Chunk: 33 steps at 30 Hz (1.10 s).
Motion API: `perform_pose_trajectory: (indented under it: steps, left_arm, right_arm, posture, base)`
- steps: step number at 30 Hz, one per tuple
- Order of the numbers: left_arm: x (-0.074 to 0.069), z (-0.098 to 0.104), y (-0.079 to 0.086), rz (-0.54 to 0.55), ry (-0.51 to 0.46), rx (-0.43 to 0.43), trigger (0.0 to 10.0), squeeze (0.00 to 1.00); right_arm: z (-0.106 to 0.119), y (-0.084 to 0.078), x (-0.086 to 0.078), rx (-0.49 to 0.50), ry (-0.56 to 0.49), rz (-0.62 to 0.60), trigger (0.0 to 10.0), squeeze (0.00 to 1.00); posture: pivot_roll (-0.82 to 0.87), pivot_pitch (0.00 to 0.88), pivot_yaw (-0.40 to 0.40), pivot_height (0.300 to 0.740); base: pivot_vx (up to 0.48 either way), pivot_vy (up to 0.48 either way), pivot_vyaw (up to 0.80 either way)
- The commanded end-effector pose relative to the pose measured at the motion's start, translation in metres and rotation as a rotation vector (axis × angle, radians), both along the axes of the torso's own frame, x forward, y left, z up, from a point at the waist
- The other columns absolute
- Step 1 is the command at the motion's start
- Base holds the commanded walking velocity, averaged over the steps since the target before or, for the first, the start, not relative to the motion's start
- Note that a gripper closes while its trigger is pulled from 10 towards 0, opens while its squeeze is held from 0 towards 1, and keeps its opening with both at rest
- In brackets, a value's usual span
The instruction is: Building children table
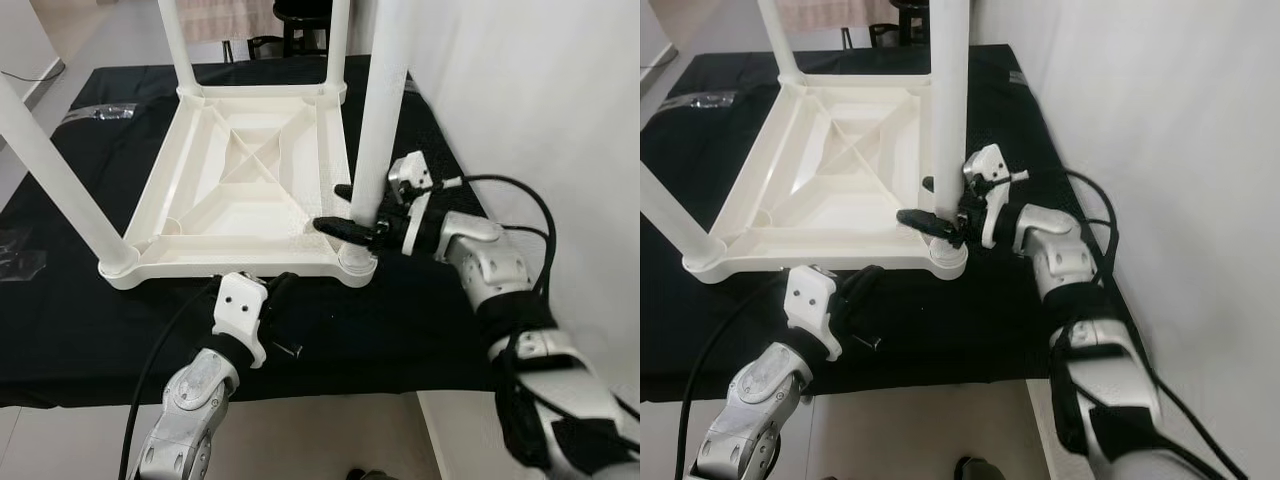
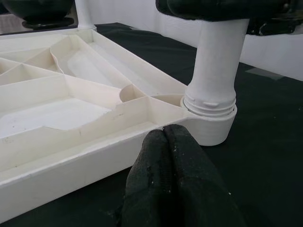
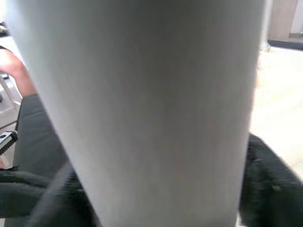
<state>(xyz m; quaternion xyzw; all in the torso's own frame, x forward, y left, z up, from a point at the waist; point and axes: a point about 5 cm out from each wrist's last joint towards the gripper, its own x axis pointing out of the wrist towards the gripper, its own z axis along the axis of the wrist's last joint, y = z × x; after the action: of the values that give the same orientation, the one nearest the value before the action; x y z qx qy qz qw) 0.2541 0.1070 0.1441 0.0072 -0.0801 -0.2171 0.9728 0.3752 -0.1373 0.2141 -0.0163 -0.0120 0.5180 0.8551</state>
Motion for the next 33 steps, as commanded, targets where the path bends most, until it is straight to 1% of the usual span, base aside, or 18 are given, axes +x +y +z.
perform_pose_trajectory:
  steps: [1,8,13,15,16,18,19,20,21,22,23,25,26,27,29,31,32,33]
  left_arm:
    - [-0.002,-0.005,-0.001,0.0,0.02,-0.004,10.0,0.0]
    - [-0.003,-0.004,-0.001,0.0,0.019,-0.004,10.0,0.0]
    - [-0.003,-0.004,-0.001,-0.002,0.019,-0.006,10.0,0.0]
    - [-0.002,-0.004,0.0,0.001,0.017,-0.005,10.0,0.0]
    - [-0.002,-0.004,0.0,0.003,0.016,-0.003,10.0,0.0]
    - [-0.002,-0.004,0.0,0.003,0.016,-0.003,10.0,0.0]
    - [-0.002,-0.003,0.002,0.007,0.014,0.0,10.0,0.0]
    - [-0.002,-0.003,0.002,0.007,0.014,0.0,10.0,0.0]
    - [-0.001,-0.003,0.003,0.008,0.013,0.001,10.0,0.0]
    - [0.0,-0.003,0.004,0.007,0.013,0.004,10.0,0.0]
    - [0.0,-0.004,0.005,0.007,0.013,0.006,10.0,0.0]
    - [0.001,-0.004,0.005,0.007,0.014,0.007,10.0,0.0]
    - [0.002,-0.004,0.004,0.004,0.017,0.006,10.0,0.0]
    - [0.002,-0.004,0.004,0.004,0.017,0.006,10.0,0.0]
    - [0.003,-0.004,0.004,0.007,0.017,0.009,10.0,0.0]
    - [0.003,-0.003,0.005,0.012,0.015,0.01,10.0,0.0]
    - [0.002,-0.003,0.006,0.022,0.009,0.014,10.0,0.0]
    - [0.002,-0.003,0.006,0.022,0.009,0.014,10.0,0.0]
  right_arm:
    - [-0.003,0.0,0.0,0.027,0.014,0.006,0.0,0.0]
    - [-0.011,-0.004,0.0,0.042,0.024,-0.024,0.0,0.0]
    - [-0.015,-0.011,0.002,0.053,0.017,-0.104,0.0,0.0]
    - [-0.027,-0.011,-0.001,0.045,0.023,-0.221,0.0,0.0]
    - [-0.034,-0.007,-0.003,0.043,0.009,-0.332,0.0,0.0]
    - [-0.034,-0.007,-0.003,0.043,0.009,-0.332,0.0,0.0]
    - [-0.063,0.006,-0.02,0.074,0.043,-0.652,0.0,0.0]
    - [-0.063,0.006,-0.02,0.074,0.043,-0.652,0.0,0.0]
    - [-0.074,0.011,-0.03,0.073,0.052,-0.738,0.0,0.0]
    - [-0.071,0.022,-0.038,0.022,-0.027,-0.711,0.0,0.0]
    - [-0.067,0.031,-0.04,0.009,-0.056,-0.643,0.0,0.0]
    - [-0.064,0.034,-0.037,0.013,-0.058,-0.604,0.0,0.0]
    - [-0.069,0.029,-0.032,0.015,-0.011,-0.636,0.0,0.0]
    - [-0.069,0.029,-0.032,0.015,-0.011,-0.636,0.0,0.0]
    - [-0.077,0.02,-0.025,0.032,0.066,-0.705,0.0,0.0]
    - [-0.078,0.019,-0.024,0.037,0.075,-0.721,0.0,0.0]
    - [-0.07,0.019,-0.024,0.04,0.047,-0.72,10.0,0.0]
    - [-0.07,0.019,-0.024,0.04,0.047,-0.72,10.0,0.0]
  posture:
    - [0.03,0.132,-0.028,0.74]
    - [0.03,0.139,-0.024,0.74]
    - [0.02,0.139,-0.024,0.74]
    - [0.02,0.14,-0.035,0.74]
    - [0.03,0.142,-0.039,0.74]
    - [0.03,0.142,-0.039,0.74]
    - [0.02,0.143,-0.033,0.74]
    - [0.02,0.143,-0.033,0.74]
    - [0.02,0.143,-0.033,0.74]
    - [0.02,0.141,-0.017,0.74]
    - [0.01,0.133,-0.011,0.74]
    - [0.01,0.131,-0.013,0.74]
    - [0.03,0.133,-0.027,0.74]
    - [0.03,0.133,-0.027,0.74]
    - [0.03,0.133,-0.023,0.74]
    - [0.03,0.133,-0.023,0.74]
    - [0.03,0.137,-0.022,0.74]
    - [0.03,0.137,-0.022,0.74]
  base:
    - [0.0,0.0,0.0]
    - [0.0,0.0,0.0]
    - [0.0,0.0,0.0]
    - [0.0,0.0,0.0]
    - [0.0,0.0,0.0]
    - [0.0,0.0,0.0]
    - [0.0,0.0,0.0]
    - [0.0,0.0,0.0]
    - [0.0,0.0,0.0]
    - [0.0,0.0,0.0]
    - [0.0,0.0,0.0]
    - [0.0,0.0,0.0]
    - [0.0,0.0,0.0]
    - [0.0,0.0,0.0]
    - [0.0,0.0,0.0]
    - [0.0,0.0,0.0]
    - [0.0,0.0,0.0]
    - [0.0,0.0,0.0]
